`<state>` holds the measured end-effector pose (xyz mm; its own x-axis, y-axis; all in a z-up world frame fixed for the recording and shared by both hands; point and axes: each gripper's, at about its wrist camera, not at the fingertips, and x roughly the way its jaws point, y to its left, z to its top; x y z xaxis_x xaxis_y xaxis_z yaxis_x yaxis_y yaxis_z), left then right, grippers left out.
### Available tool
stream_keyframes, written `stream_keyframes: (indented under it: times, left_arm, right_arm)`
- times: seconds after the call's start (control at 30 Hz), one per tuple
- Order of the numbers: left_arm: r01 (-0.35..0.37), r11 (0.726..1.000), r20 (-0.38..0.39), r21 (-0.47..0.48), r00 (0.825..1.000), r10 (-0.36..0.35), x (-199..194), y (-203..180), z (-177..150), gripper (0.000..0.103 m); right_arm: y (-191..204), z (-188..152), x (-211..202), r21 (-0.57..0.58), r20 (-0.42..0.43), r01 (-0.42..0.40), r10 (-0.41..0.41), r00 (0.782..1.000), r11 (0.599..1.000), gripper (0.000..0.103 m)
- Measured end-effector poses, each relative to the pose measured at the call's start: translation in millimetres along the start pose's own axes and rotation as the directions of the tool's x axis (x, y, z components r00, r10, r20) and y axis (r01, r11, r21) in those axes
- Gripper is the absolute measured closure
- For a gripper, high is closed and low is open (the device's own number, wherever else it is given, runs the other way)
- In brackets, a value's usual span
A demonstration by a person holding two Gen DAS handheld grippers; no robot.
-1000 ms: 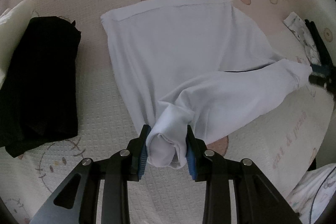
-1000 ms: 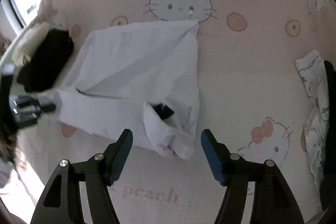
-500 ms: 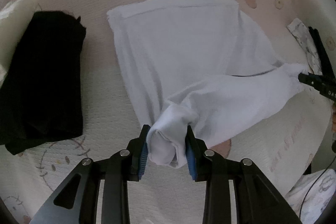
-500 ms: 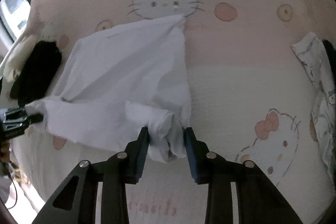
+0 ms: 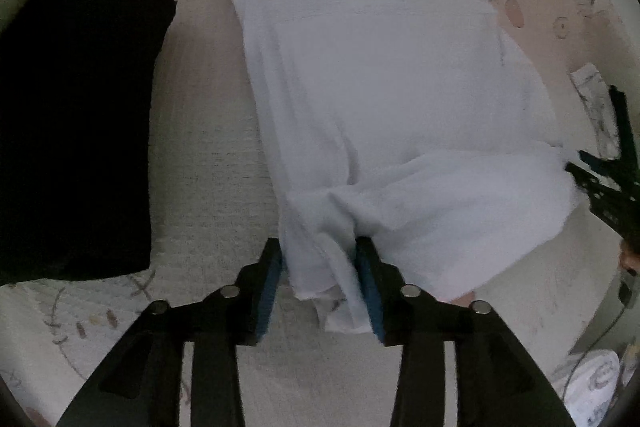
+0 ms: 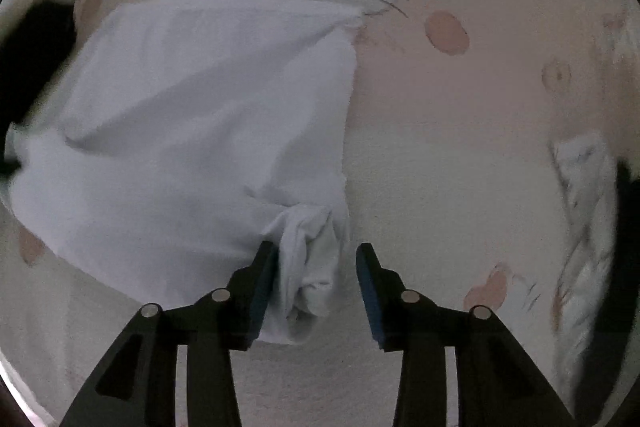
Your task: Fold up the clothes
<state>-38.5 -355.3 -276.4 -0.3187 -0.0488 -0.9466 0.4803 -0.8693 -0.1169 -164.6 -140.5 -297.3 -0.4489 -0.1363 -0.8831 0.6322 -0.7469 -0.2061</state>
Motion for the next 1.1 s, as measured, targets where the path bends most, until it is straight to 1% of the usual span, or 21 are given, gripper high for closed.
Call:
stream_keyframes:
  times: [0.03,0.1,0.2,0.27,0.33,0.37,0.47,0.53,0.57,0.6,0.63,0.67,0.7,0.73,0.77,0.83,0.9,0.93,0.97,1.03,1.1]
  left_arm:
    - [-0.015,1.000,0.010,-0.007,1.000,0.015,1,-1,0,0.058]
    - [-0.061,0.998,0.032,0.016,0.998,0.060,1,-9,-2,0.056]
    - [-0.158,0.982,0.074,0.101,0.986,0.151,-3,-27,-6,0.053]
    - [-0.197,0.974,0.096,0.116,0.978,0.186,-9,-35,-9,0.052]
    - [-0.203,0.973,0.104,0.109,0.976,0.191,-17,-38,-12,0.053]
    - [-0.192,0.976,0.110,0.105,0.977,0.180,-25,-39,-14,0.053]
    - [-0.170,0.978,0.150,0.125,0.977,0.151,-47,-46,-21,0.053]
    - [-0.210,0.959,0.187,0.191,0.967,0.175,-60,-56,-30,0.049]
    - [-0.275,0.925,0.234,0.263,0.948,0.215,-67,-68,-38,0.046]
    - [-0.325,0.891,0.274,0.318,0.931,0.242,-70,-76,-45,0.044]
    - [-0.375,0.850,0.316,0.369,0.911,0.265,-72,-85,-52,0.043]
    - [-0.444,0.781,0.376,0.438,0.880,0.290,-72,-98,-65,0.043]
    - [-0.494,0.728,0.417,0.475,0.855,0.309,-70,-106,-72,0.043]
    - [-0.557,0.659,0.469,0.506,0.818,0.332,-68,-118,-84,0.043]
    - [-0.603,0.597,0.516,0.530,0.788,0.337,-65,-125,-95,0.043]
    - [-0.685,0.465,0.606,0.561,0.723,0.333,-57,-139,-118,0.043]
    - [-0.707,0.388,0.629,0.592,0.706,0.326,-49,-148,-131,0.043]
    - [-0.707,0.366,0.630,0.605,0.706,0.323,-48,-148,-134,0.043]
    - [-0.702,0.351,0.626,0.620,0.712,0.317,-45,-150,-137,0.043]
    - [-0.694,0.339,0.617,0.635,0.720,0.318,-45,-157,-143,0.043]
    - [-0.699,0.325,0.622,0.637,0.715,0.319,-44,-158,-146,0.043]
  right_arm:
    - [1,0,0,-0.003,-0.005,0.004,-0.004,1.000,1.000,0.064]
    - [-2,0,2,0.012,-0.016,-0.006,0.006,1.000,1.000,0.064]
    - [-20,-5,4,0.136,-0.028,-0.096,0.101,0.995,0.986,0.064]
    - [-34,-10,4,0.225,-0.014,-0.162,0.170,0.985,0.961,0.058]
    - [-45,-17,1,0.276,0.009,-0.192,0.197,0.980,0.942,0.046]
    - [-48,-21,-3,0.290,0.019,-0.188,0.191,0.981,0.938,0.037]
    - [-50,-31,-28,0.278,0.062,-0.151,0.139,0.988,0.949,0.035]
    - [-44,-35,-46,0.233,0.084,-0.118,0.101,0.991,0.965,0.033]
    - [-39,-37,-54,0.195,0.093,-0.097,0.080,0.992,0.976,0.030]
    - [-34,-38,-61,0.154,0.102,-0.077,0.061,0.993,0.985,0.029]
    - [-28,-40,-68,0.113,0.112,-0.055,0.043,0.993,0.992,0.029]
    - [-23,-41,-75,0.072,0.124,-0.034,0.025,0.992,0.997,0.029]
    - [-16,-42,-80,0.030,0.130,-0.007,0.003,0.991,1.000,0.029]
    - [-11,-43,-83,-0.003,0.134,0.023,-0.023,0.991,1.000,0.029]
    - [-4,-45,-86,-0.038,0.144,0.050,-0.044,0.989,0.998,0.029]
    - [4,-48,-89,-0.088,0.159,0.070,-0.055,0.986,0.994,0.029]
    - [15,-51,-91,-0.148,0.177,0.103,-0.077,0.981,0.984,0.029]
    - [20,-52,-92,-0.177,0.186,0.120,-0.087,0.979,0.977,0.029]
    - [26,-54,-91,-0.212,0.192,0.138,-0.097,0.976,0.968,0.029]
    - [35,-57,-88,-0.283,0.197,0.173,-0.120,0.973,0.943,0.029]
    - [47,-61,-83,-0.361,0.203,0.212,-0.145,0.968,0.908,0.029]
